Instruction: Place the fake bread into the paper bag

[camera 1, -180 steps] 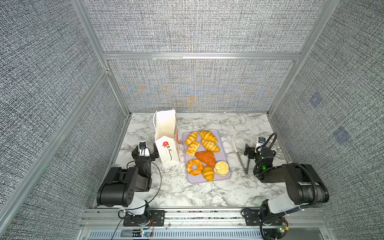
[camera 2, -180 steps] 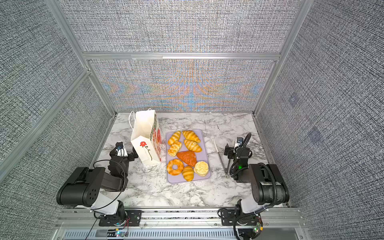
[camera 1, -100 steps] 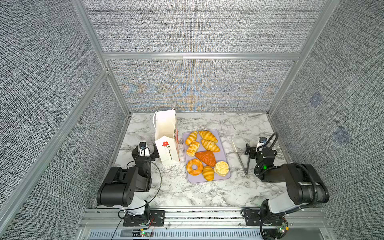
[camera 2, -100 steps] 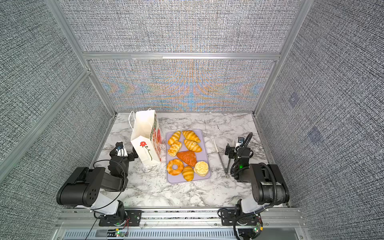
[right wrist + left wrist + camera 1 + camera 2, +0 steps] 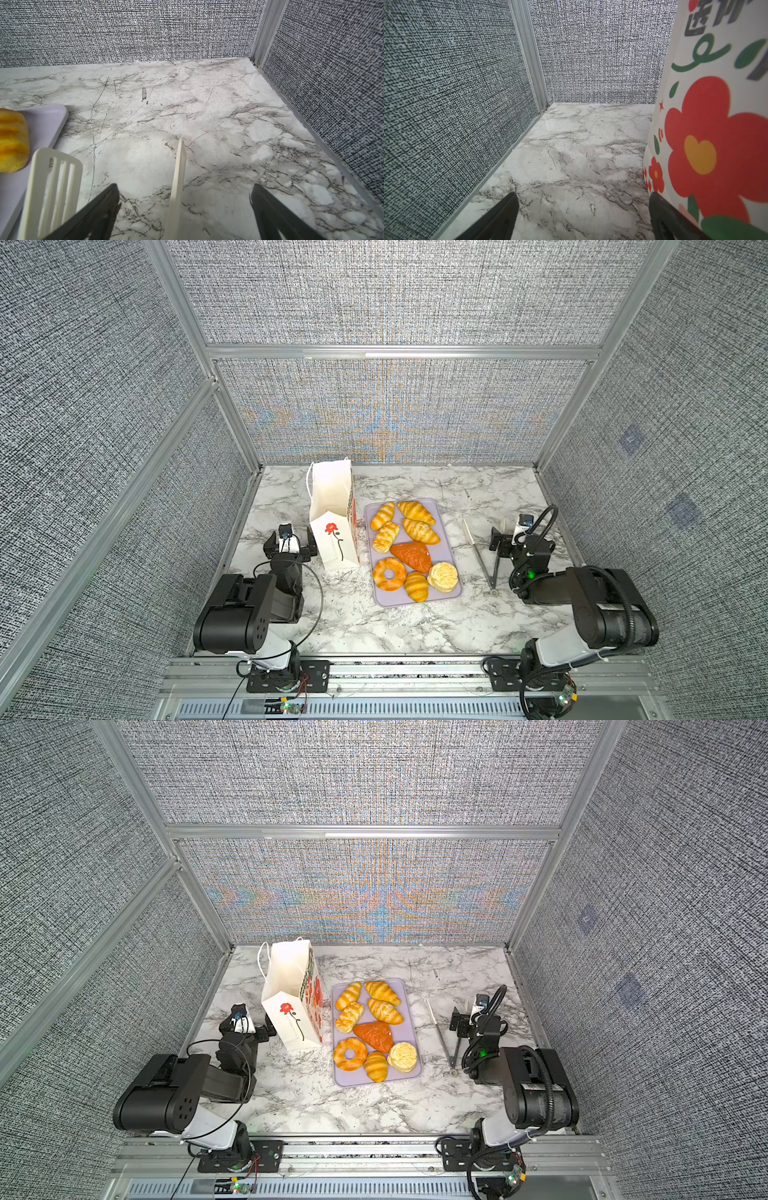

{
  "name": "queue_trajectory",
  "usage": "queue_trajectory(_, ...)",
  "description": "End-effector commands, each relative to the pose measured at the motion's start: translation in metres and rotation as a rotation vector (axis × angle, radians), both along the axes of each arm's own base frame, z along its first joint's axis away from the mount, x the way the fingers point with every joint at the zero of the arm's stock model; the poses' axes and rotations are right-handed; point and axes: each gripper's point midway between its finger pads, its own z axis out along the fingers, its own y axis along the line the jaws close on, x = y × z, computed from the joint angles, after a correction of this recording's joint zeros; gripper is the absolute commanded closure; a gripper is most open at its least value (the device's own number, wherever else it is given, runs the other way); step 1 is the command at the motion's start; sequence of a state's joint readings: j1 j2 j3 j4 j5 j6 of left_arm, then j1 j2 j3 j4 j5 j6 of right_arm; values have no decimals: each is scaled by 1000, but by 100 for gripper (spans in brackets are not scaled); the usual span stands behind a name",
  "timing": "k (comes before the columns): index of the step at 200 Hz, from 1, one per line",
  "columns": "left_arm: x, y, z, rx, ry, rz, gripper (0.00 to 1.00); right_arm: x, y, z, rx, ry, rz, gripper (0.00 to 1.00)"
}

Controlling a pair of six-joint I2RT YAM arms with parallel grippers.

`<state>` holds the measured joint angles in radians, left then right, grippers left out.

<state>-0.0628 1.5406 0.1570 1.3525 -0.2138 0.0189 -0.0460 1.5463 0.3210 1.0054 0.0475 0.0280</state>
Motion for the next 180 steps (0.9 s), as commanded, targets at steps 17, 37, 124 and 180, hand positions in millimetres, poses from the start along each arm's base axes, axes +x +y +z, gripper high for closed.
queue_trajectory(17,1,0,7,-5,-27,-2,1,2,0,4,7,-15,-1,1)
queue_trajectory(37,1,0,7,-7,-29,-2,1,2,0,4,7,-15,-2,0)
queue_trajectory(124,-5,26,58,-78,-46,165,1,-6,-7,23,16,-47,-48,1)
queue_trajectory(180,-27,30,112,-179,-60,189,1,-14,9,54,150,27,3,3)
